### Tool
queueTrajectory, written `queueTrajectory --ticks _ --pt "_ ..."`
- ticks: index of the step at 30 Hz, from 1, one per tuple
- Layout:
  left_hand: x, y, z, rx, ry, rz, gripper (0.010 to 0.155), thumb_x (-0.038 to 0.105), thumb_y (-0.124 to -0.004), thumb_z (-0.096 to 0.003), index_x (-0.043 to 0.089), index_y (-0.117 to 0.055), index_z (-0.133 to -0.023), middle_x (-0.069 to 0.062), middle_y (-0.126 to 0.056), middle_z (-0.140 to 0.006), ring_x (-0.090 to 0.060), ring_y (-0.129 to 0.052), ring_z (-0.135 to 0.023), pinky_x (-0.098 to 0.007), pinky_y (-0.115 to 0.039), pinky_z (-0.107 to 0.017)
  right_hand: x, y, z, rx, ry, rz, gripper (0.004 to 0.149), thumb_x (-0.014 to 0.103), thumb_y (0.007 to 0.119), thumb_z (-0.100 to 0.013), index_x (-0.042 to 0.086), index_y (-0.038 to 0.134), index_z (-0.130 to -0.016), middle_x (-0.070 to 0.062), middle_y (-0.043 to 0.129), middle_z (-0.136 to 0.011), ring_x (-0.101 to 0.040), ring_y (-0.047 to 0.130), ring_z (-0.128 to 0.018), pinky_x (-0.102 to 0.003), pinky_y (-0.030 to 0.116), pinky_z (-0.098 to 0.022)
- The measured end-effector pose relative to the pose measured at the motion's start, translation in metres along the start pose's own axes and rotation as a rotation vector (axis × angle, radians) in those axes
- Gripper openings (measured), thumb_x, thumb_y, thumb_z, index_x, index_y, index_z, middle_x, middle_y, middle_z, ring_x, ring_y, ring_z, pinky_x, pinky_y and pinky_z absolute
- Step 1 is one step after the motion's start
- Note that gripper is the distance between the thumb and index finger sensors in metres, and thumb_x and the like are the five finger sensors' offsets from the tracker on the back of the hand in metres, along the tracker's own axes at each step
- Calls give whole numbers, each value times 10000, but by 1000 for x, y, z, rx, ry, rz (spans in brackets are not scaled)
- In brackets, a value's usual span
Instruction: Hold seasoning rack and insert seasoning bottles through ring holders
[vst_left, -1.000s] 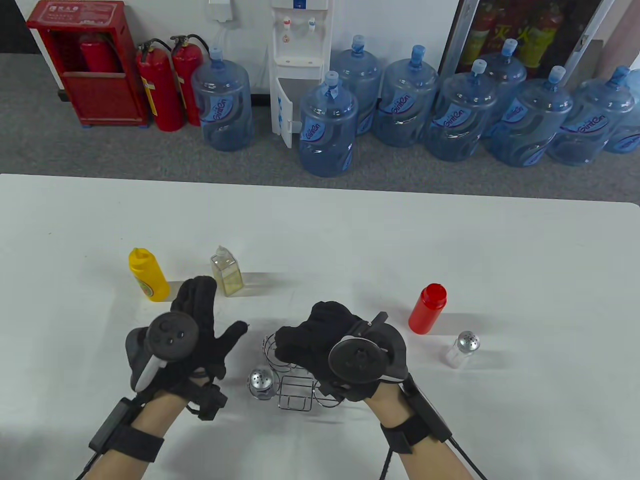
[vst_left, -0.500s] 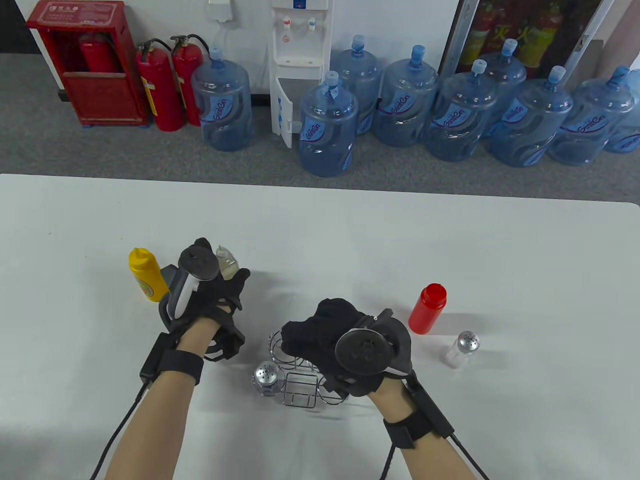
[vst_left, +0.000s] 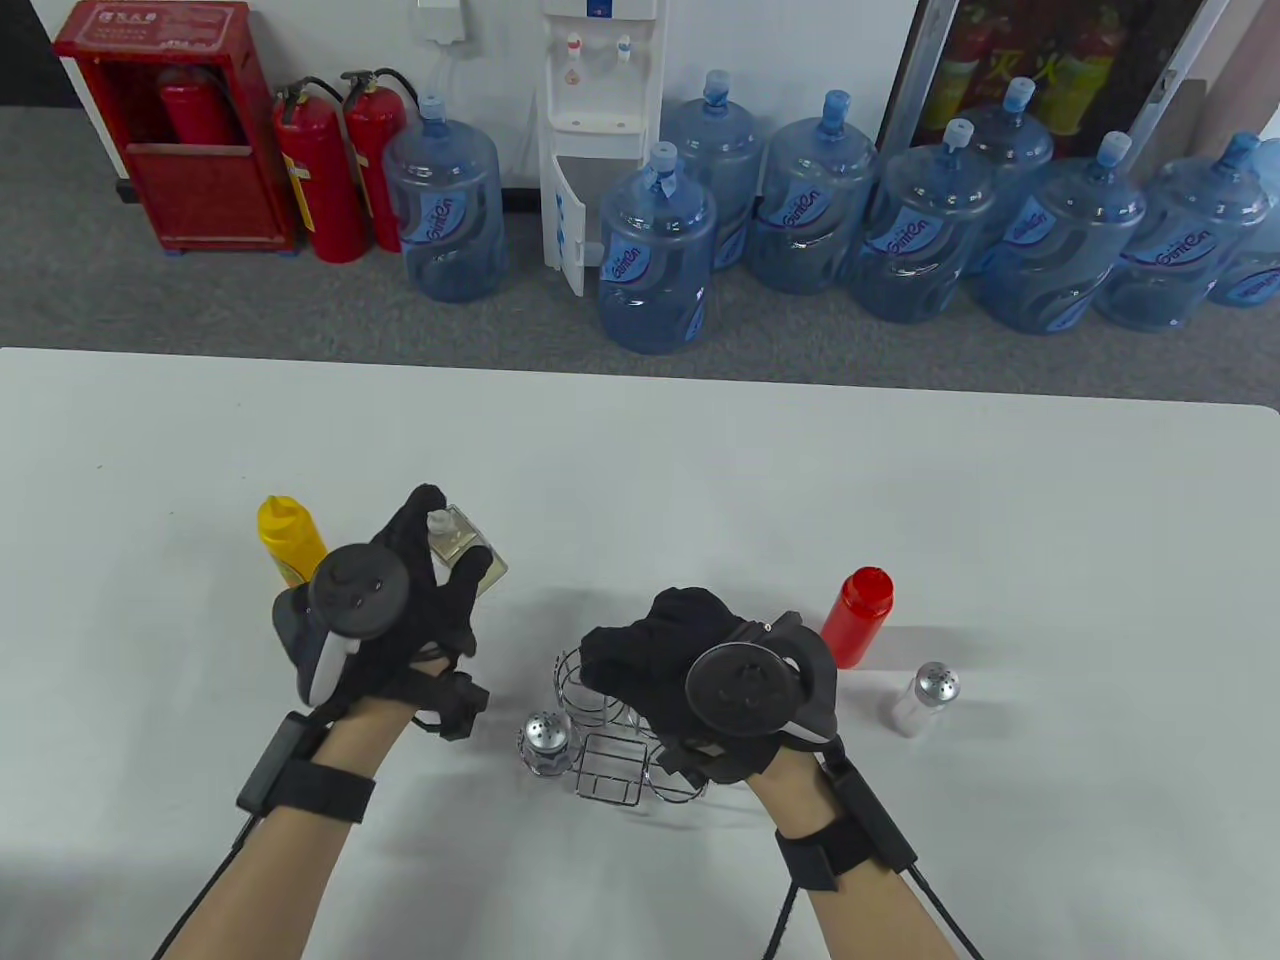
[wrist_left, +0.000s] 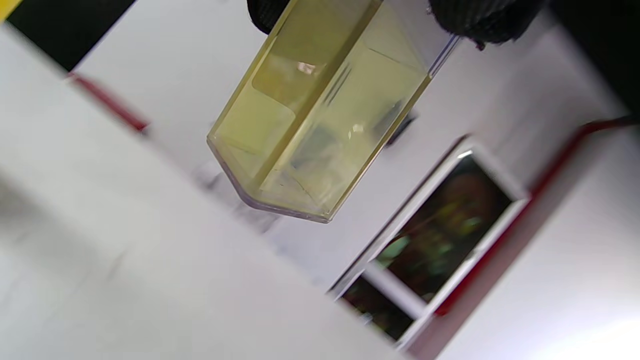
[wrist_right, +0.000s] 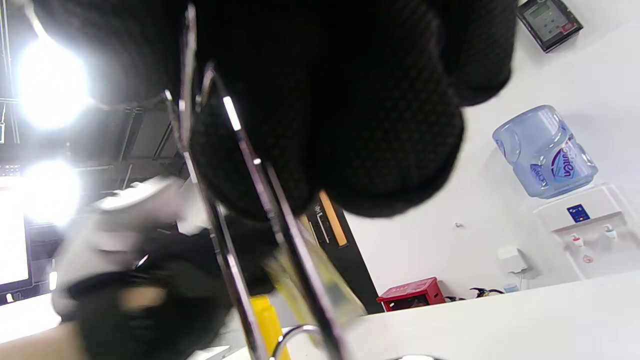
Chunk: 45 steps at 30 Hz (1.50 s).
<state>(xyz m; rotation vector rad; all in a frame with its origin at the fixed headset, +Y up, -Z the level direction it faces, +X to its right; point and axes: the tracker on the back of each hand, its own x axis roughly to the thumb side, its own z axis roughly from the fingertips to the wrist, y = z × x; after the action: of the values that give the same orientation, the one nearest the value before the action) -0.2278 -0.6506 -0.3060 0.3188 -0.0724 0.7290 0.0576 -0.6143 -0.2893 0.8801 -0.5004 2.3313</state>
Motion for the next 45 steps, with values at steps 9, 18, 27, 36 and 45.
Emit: queueTrajectory --ticks 9,18,27,36,45 --pt "61 11 92 1 -529 168 729 562 -664 -441 395 -186 -966 166 -354 -1047 -158 -495 -1099 -479 -399 -840 -3 3 0 8 23 8 522 530 706 -369 208 987 -670 56 1076 -466 -158 1064 -407 -492 742 -588" --pt "83 -46 118 -211 -649 34 706 540 -731 -438 386 -277 -957 154 -443 -1041 -208 -558 -1100 -537 -372 -837 -4 5 -1 13 55 -55 525 539 707 -374 213 989 -673 56 1076 -469 -160 1062 -413 -491 737 -589" --pt "76 -65 113 -318 -613 -155 684 551 -741 -422 374 -353 -956 150 -524 -1038 -321 -436 -1151 -600 -234 -816 -4 2 -2 20 62 -69 520 539 722 -373 214 992 -675 59 1079 -473 -155 1066 -414 -489 742 -588" --pt "69 -58 103 -375 -554 -132 682 557 -699 -423 354 -352 -974 139 -510 -1061 -315 -288 -1165 -616 -130 -791 2 4 -2 40 30 -69 510 530 738 -368 221 994 -683 57 1085 -487 -157 1069 -429 -490 739 -594" --pt "69 -60 105 -482 -642 -186 680 543 -657 -426 362 -313 -984 140 -490 -1071 -245 -241 -1178 -603 -82 -792 -3 2 -3 52 43 -104 508 532 746 -366 225 997 -684 58 1087 -491 -156 1072 -433 -488 742 -593"
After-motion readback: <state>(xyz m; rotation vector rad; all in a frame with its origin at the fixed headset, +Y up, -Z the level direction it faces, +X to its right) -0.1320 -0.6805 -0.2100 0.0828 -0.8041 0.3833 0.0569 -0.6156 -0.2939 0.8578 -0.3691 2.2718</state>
